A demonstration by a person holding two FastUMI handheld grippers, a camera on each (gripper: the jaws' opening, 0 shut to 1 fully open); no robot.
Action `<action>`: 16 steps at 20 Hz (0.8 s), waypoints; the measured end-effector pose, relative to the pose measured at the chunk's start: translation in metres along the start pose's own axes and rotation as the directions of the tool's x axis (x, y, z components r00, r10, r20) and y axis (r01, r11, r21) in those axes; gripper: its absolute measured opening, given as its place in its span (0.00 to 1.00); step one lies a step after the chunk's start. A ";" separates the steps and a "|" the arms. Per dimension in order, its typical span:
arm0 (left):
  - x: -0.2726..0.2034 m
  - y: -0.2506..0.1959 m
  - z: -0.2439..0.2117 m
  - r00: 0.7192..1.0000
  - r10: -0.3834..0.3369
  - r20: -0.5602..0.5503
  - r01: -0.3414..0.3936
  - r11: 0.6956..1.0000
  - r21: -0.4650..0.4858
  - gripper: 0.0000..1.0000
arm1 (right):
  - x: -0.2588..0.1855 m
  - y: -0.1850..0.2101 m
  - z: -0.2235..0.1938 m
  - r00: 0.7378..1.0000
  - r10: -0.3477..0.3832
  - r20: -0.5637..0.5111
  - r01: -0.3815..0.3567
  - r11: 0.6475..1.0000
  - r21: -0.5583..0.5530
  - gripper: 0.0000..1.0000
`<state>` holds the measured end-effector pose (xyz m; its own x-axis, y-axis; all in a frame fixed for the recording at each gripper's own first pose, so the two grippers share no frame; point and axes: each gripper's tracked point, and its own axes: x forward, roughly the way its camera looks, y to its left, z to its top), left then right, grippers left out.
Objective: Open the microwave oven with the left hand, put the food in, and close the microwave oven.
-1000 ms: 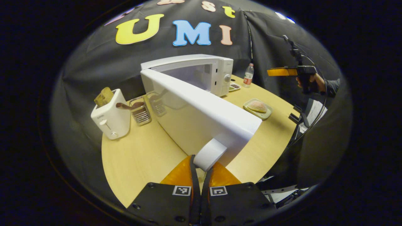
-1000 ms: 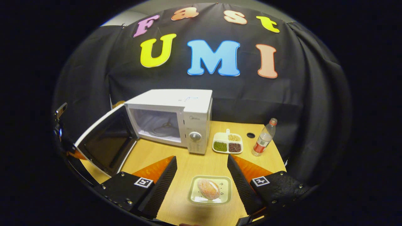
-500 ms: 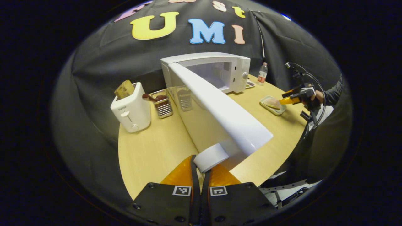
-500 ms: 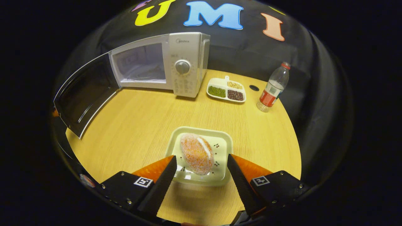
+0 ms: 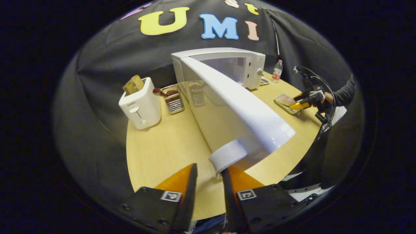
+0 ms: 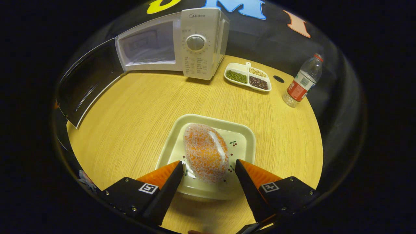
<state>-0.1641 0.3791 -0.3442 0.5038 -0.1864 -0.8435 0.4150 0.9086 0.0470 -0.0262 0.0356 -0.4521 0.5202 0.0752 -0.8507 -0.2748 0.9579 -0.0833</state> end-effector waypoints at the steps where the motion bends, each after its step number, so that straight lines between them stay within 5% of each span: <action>1: 0.001 0.003 -0.009 1.000 0.015 -0.020 -0.015 1.000 -0.012 0.71 | 0.003 0.001 -0.001 1.000 0.005 -0.004 -0.005 1.000 0.002 0.99; 2: -0.004 0.004 -0.010 1.000 0.027 -0.015 -0.027 0.999 -0.024 0.92 | 0.004 0.003 0.000 1.000 0.021 -0.003 -0.021 1.000 0.009 0.99; 6: -0.020 0.011 -0.014 0.992 0.126 0.024 -0.123 0.987 -0.100 0.97 | 0.008 0.005 0.004 0.999 0.035 0.001 -0.035 0.999 -0.010 0.83; 7: -0.030 0.012 -0.015 0.987 0.156 0.042 -0.150 0.980 -0.130 0.95 | 0.008 0.006 0.004 0.999 0.039 0.001 -0.039 0.999 -0.022 0.65; 8: -0.039 0.012 -0.014 0.979 0.193 0.062 -0.181 0.970 -0.161 0.98 | 0.006 0.004 0.004 1.000 0.030 0.004 -0.029 0.999 -0.038 0.65; 9: -0.050 0.013 -0.012 0.969 0.233 0.086 -0.213 0.958 -0.190 0.95 | 0.003 0.001 0.009 1.000 0.011 0.015 -0.010 0.998 -0.060 0.52; 12: -0.088 0.011 0.004 0.921 0.356 0.160 -0.302 0.909 -0.285 0.96 | -0.005 0.000 0.016 0.999 -0.006 0.046 0.009 0.997 -0.081 0.38; 16: -0.138 -0.011 0.063 0.820 0.480 0.312 -0.363 0.857 -0.365 0.98 | -0.026 0.001 0.033 0.995 -0.010 0.096 0.028 0.981 -0.192 0.40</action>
<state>-0.1910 0.3714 -0.1944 0.8485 0.1667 -0.5023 -0.1039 0.9831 0.1508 -0.0137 0.0439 -0.4133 0.5977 0.0920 -0.7964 -0.4100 0.8888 -0.2050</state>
